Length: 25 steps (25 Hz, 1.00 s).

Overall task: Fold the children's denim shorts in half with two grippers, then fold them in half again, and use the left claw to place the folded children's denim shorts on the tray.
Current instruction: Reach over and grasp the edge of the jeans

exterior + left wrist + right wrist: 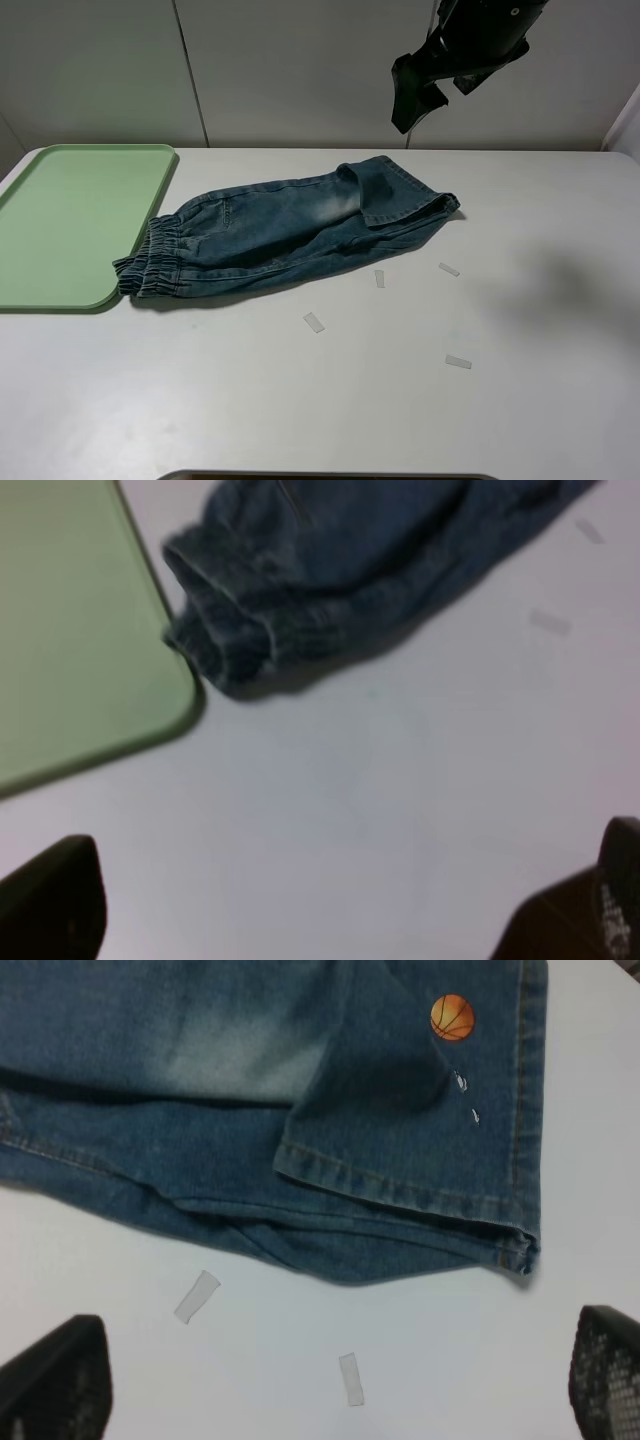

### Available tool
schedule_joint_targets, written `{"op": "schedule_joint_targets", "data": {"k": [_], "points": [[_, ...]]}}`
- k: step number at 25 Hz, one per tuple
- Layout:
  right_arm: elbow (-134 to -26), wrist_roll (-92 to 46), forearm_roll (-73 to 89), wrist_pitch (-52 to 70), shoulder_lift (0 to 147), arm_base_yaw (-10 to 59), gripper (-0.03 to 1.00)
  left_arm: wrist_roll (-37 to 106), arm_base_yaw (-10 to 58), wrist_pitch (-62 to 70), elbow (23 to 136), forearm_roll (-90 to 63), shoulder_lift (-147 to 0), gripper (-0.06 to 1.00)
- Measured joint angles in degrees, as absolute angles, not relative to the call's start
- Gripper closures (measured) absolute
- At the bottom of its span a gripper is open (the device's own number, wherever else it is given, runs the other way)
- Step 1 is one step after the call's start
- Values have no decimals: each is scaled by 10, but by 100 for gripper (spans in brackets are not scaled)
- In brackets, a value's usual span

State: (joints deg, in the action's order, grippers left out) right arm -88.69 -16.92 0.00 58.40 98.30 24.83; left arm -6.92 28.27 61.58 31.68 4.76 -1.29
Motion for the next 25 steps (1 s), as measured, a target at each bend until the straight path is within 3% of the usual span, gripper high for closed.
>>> {"op": "schedule_joint_targets", "data": {"k": [19,25], "points": [[-887,-169,4,580,983,248,27,-55,283,610,276,18,-10,-2],[-887,-167,4,570,983,248,27,-55,255,610,276,18,-10,-2]]}}
